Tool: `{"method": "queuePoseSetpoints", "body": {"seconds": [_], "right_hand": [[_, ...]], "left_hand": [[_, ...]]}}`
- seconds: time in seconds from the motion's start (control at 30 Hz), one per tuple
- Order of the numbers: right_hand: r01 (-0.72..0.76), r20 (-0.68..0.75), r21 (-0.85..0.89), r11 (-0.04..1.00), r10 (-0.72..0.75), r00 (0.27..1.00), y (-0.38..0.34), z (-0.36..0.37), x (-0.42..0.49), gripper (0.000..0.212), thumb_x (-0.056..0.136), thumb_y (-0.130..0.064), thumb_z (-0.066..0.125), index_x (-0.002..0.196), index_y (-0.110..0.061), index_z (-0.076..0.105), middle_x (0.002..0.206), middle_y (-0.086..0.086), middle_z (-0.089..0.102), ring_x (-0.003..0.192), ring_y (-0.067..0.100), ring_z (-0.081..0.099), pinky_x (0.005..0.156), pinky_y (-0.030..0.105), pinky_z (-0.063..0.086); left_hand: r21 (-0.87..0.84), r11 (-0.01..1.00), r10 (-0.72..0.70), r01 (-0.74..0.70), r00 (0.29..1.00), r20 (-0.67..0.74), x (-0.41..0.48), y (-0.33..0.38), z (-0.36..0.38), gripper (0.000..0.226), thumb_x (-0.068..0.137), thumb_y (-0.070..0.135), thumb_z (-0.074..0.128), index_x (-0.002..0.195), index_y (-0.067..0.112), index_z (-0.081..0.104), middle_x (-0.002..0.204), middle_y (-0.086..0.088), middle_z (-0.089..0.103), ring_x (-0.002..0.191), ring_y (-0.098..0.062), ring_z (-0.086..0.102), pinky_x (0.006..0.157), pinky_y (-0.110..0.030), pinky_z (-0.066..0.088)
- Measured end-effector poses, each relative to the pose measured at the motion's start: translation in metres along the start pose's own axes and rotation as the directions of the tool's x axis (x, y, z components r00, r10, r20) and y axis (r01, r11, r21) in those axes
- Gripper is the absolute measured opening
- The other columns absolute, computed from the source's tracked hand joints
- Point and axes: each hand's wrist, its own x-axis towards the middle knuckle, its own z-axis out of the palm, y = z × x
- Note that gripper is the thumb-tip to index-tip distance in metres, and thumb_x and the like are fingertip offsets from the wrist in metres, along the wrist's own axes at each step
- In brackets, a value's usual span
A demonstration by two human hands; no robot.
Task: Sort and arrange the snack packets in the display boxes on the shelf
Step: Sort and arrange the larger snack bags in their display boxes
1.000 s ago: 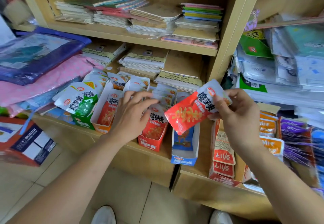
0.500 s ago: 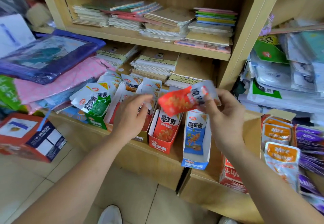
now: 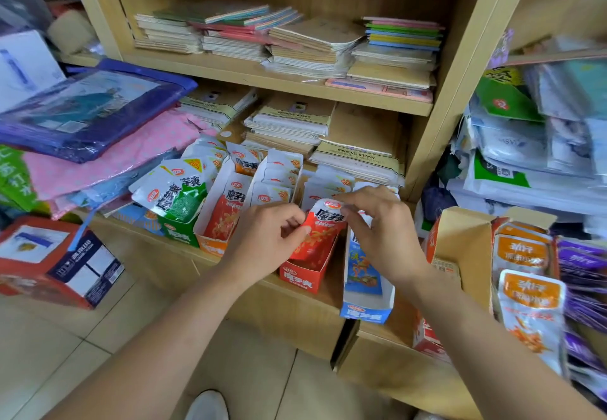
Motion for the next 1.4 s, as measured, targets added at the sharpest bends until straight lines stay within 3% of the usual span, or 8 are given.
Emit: {"method": "queuePoseSetpoints", "body": {"seconds": [0.17, 0.3, 0.4, 0.5, 0.73, 0.97, 1.13, 1.4], "right_hand": [[-0.15, 0.115, -0.089, 0.985, 0.16, 0.98, 0.004, 0.007, 0.003, 0.049, 0.092, -0.027, 0.071, 0.138, -0.02, 0.056, 0.131, -0.001, 0.06, 0.12, 0.025, 0.048, 0.102, 0.042, 0.042], [-0.078, 0.175, -0.182, 0.98, 0.111, 0.978, 0.005, 0.008, -0.001, 0.032, 0.087, -0.028, 0.075, 0.119, -0.031, 0.071, 0.136, -0.007, 0.054, 0.119, 0.026, 0.037, 0.09, 0.043, 0.035], [-0.044, 0.242, -0.206, 0.977, 0.095, 0.966, 0.001, 0.008, -0.007, 0.034, 0.088, -0.027, 0.073, 0.118, -0.043, 0.069, 0.143, -0.008, 0.043, 0.118, 0.026, 0.029, 0.087, 0.043, 0.029], [-0.005, 0.29, -0.203, 0.979, 0.065, 0.955, -0.001, 0.003, -0.012, 0.038, 0.088, -0.026, 0.072, 0.117, -0.05, 0.067, 0.145, -0.011, 0.038, 0.12, 0.024, 0.027, 0.088, 0.039, 0.025], [-0.133, 0.142, -0.015, 0.991, 0.134, 0.981, 0.013, -0.005, -0.005, 0.027, 0.089, -0.02, 0.07, 0.112, -0.034, 0.07, 0.116, -0.013, 0.062, 0.113, 0.023, 0.047, 0.094, 0.051, 0.04], [-0.157, 0.17, -0.078, 0.985, 0.168, 0.971, 0.012, 0.011, 0.002, 0.022, 0.092, -0.032, 0.068, 0.113, -0.033, 0.073, 0.111, -0.007, 0.062, 0.104, 0.021, 0.042, 0.088, 0.038, 0.037], [-0.146, 0.213, 0.085, 0.986, 0.126, 0.969, 0.003, 0.008, 0.002, 0.011, 0.086, -0.024, 0.076, 0.095, -0.03, 0.074, 0.098, -0.017, 0.069, 0.102, 0.012, 0.048, 0.09, 0.032, 0.037], [-0.17, 0.372, 0.302, 0.938, 0.048, 0.927, -0.005, 0.001, -0.002, 0.012, 0.081, -0.007, 0.081, 0.09, -0.014, 0.079, 0.086, -0.008, 0.074, 0.082, 0.004, 0.067, 0.075, 0.016, 0.052]], "left_hand": [[0.275, 0.956, -0.14, 0.105, 0.984, 0.114, -0.003, 0.002, 0.0, 0.013, 0.079, 0.039, 0.081, 0.079, 0.028, 0.073, 0.075, 0.017, 0.071, 0.079, -0.003, 0.064, 0.068, -0.025, 0.053], [0.19, 0.971, -0.151, 0.144, 0.988, 0.022, 0.001, 0.003, -0.005, 0.054, 0.077, 0.046, 0.08, 0.125, 0.03, 0.062, 0.106, 0.014, 0.065, 0.1, -0.009, 0.058, 0.078, -0.027, 0.047], [0.189, 0.98, 0.045, -0.065, 0.993, 0.109, 0.005, 0.006, -0.002, 0.062, 0.086, 0.032, 0.073, 0.144, 0.028, 0.05, 0.137, 0.012, 0.055, 0.126, -0.01, 0.046, 0.099, -0.028, 0.043], [0.23, 0.948, 0.177, -0.22, 0.965, 0.193, 0.005, 0.0, 0.001, 0.038, 0.087, 0.029, 0.072, 0.125, 0.027, 0.068, 0.126, 0.014, 0.064, 0.12, -0.009, 0.052, 0.1, -0.039, 0.048], [0.017, 0.978, 0.204, -0.209, 0.967, 0.154, -0.013, -0.011, -0.025, 0.027, 0.082, 0.04, 0.074, 0.105, 0.028, 0.08, 0.111, 0.018, 0.071, 0.106, -0.003, 0.063, 0.091, -0.035, 0.054], [-0.105, 0.979, 0.192, -0.177, 0.968, 0.159, -0.024, -0.011, -0.045, 0.016, 0.079, 0.031, 0.071, 0.092, 0.029, 0.081, 0.096, 0.017, 0.074, 0.093, -0.006, 0.068, 0.082, -0.034, 0.057], [-0.078, 0.98, 0.195, -0.184, 0.963, 0.186, -0.022, -0.005, -0.047, 0.02, 0.076, 0.041, 0.082, 0.091, 0.028, 0.081, 0.093, 0.02, 0.073, 0.091, -0.004, 0.068, 0.08, -0.034, 0.055], [-0.077, 0.979, 0.2, -0.188, 0.962, 0.187, -0.026, 0.003, -0.044, 0.032, 0.069, 0.056, 0.086, 0.081, 0.027, 0.076, 0.099, 0.02, 0.068, 0.094, -0.003, 0.065, 0.08, -0.034, 0.054]]}}
